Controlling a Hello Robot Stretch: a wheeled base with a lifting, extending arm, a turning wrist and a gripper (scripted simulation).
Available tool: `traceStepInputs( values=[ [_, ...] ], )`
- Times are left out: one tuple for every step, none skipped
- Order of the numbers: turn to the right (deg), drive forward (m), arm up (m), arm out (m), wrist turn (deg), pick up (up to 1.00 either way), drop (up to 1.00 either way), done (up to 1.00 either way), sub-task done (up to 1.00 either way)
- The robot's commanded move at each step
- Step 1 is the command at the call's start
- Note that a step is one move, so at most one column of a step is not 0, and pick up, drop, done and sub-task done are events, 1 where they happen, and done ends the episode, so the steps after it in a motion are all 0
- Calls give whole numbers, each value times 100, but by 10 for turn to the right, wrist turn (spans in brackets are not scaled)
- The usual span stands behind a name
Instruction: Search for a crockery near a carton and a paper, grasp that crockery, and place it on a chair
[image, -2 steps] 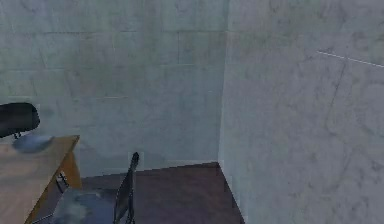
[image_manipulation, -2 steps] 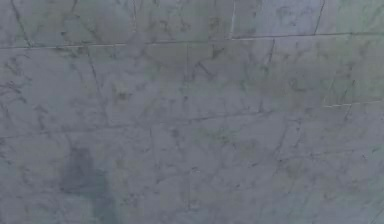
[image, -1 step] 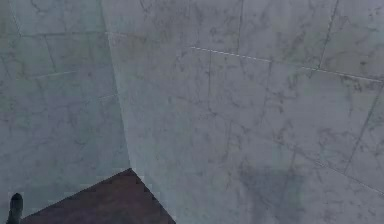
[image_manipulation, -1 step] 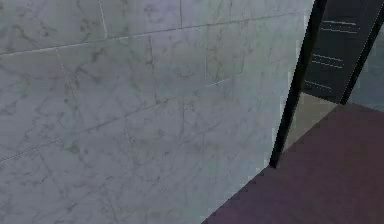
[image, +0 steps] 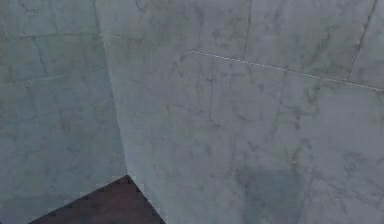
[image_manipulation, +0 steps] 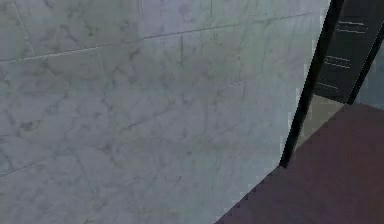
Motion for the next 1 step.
traceStepInputs(
  values=[
    [-450,0,0,0,0,0,0,0,0]
  ],
)
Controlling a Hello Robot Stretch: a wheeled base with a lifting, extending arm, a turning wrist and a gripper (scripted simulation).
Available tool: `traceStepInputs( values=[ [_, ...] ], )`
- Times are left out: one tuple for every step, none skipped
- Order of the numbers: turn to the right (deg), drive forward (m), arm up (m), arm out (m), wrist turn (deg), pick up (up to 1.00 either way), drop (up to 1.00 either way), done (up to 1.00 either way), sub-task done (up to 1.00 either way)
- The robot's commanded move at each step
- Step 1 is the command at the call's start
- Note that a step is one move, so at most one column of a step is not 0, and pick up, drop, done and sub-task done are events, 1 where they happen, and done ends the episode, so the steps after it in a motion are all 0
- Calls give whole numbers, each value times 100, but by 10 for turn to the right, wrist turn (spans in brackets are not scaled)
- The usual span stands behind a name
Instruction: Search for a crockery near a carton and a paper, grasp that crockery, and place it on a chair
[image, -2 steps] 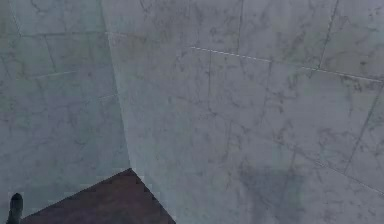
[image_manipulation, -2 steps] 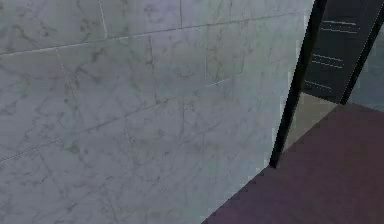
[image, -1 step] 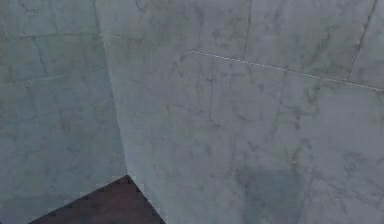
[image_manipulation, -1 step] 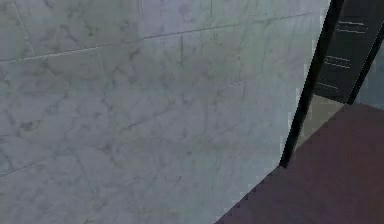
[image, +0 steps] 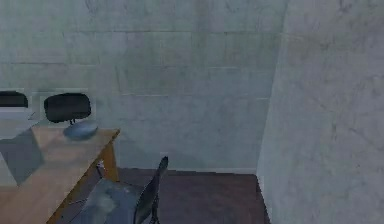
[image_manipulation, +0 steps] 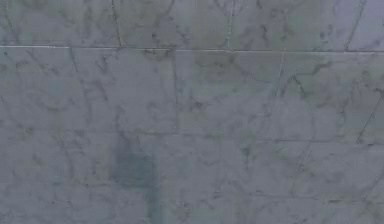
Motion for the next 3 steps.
traceStepInputs(
  values=[
    [-450,0,0,0,0,0,0,0,0],
    [-450,0,0,0,0,0,0,0,0],
    [-270,0,0,0,0,0,0,0,0]
  ],
)
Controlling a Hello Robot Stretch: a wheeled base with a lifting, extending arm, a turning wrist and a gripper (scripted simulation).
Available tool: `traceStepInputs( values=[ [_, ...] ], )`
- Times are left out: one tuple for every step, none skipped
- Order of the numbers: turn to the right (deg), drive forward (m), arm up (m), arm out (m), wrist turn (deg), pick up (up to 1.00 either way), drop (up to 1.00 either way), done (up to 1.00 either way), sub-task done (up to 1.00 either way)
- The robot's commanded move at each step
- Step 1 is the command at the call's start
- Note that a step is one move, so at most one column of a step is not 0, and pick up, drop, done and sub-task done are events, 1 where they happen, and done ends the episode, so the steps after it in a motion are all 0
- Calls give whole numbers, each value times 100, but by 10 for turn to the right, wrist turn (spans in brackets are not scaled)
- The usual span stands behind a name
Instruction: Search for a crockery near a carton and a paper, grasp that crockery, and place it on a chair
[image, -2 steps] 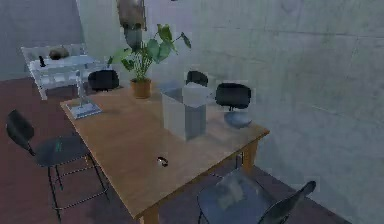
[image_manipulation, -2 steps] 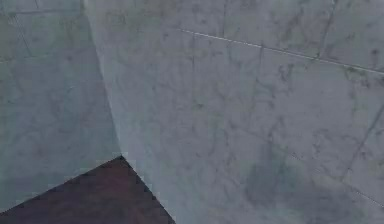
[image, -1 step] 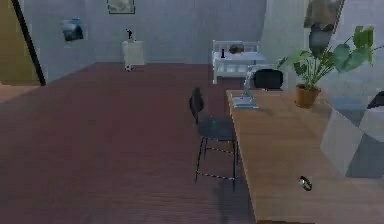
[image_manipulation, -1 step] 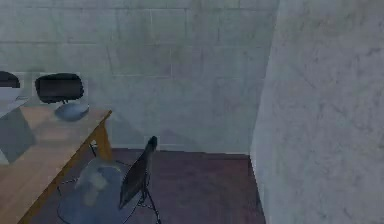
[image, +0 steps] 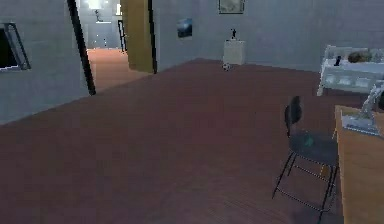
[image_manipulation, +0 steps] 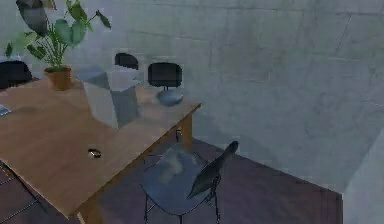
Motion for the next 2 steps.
traceStepInputs(
  values=[
    [450,0,0,0,0,0,0,0,0],
    [450,0,0,0,0,0,0,0,0]
  ],
)
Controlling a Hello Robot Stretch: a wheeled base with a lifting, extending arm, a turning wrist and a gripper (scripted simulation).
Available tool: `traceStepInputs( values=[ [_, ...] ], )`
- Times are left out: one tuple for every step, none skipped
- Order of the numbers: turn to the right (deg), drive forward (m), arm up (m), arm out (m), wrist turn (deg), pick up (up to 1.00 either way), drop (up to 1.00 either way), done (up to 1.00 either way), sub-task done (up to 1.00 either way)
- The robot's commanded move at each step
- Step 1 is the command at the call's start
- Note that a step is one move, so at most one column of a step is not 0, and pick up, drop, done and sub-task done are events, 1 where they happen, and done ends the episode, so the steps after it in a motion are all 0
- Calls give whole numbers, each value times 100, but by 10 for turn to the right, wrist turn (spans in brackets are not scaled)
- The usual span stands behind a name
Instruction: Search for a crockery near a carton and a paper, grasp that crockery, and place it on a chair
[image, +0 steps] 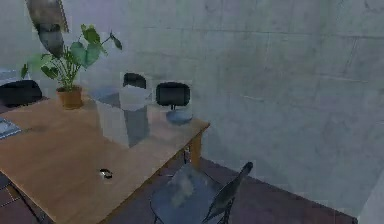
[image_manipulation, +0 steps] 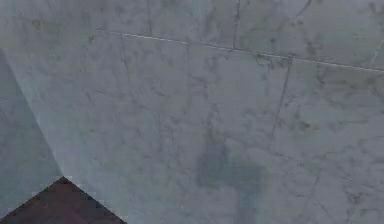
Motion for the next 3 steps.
traceStepInputs(
  values=[
    [360,0,0,0,0,0,0,0,0],
    [0,40,0,0,0,0,0,0,0],
    [0,55,0,0,0,0,0,0,0]
  ],
)
